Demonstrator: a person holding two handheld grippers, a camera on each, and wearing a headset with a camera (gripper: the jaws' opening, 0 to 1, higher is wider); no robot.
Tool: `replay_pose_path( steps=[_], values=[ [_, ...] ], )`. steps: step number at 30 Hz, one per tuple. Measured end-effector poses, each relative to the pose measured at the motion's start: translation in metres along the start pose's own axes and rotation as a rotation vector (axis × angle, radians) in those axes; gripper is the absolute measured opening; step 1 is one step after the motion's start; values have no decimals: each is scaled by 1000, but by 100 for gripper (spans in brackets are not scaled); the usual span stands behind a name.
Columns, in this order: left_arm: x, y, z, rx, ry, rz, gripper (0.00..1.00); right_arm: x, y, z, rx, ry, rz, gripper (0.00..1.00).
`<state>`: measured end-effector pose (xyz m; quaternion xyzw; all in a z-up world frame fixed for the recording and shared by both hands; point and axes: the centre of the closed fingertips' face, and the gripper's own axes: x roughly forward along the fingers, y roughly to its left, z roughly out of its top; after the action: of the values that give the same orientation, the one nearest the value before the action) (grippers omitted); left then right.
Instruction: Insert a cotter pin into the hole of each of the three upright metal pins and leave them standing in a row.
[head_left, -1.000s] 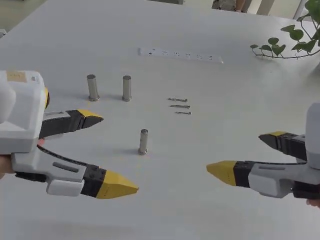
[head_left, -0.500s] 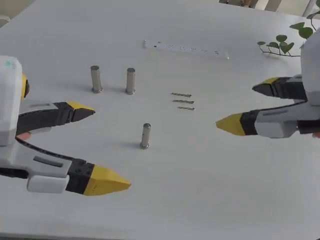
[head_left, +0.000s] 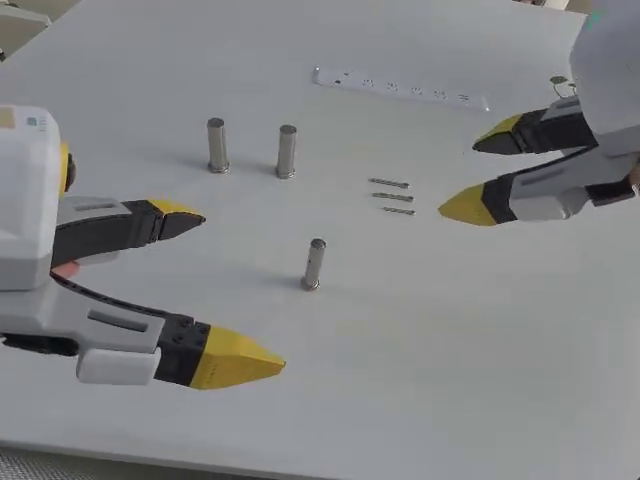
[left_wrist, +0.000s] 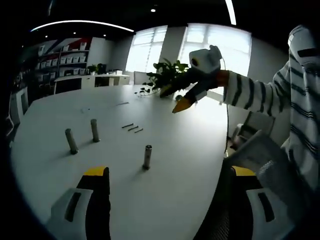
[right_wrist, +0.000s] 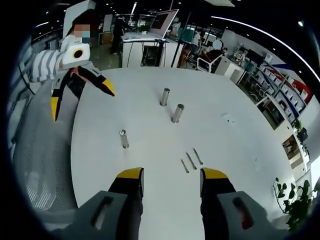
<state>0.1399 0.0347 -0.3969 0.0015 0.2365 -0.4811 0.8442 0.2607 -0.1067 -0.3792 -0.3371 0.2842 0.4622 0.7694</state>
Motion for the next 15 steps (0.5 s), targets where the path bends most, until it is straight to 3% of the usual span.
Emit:
replay_pose_path(
  steps=[10, 15],
  values=[
    [-7, 0, 2, -15, -9, 36, 99, 34, -11, -12, -72, 85, 92, 31],
    [-3, -7, 2, -33, -12, 52, 99, 53, -13, -20, -58, 114, 147, 27]
  ],
)
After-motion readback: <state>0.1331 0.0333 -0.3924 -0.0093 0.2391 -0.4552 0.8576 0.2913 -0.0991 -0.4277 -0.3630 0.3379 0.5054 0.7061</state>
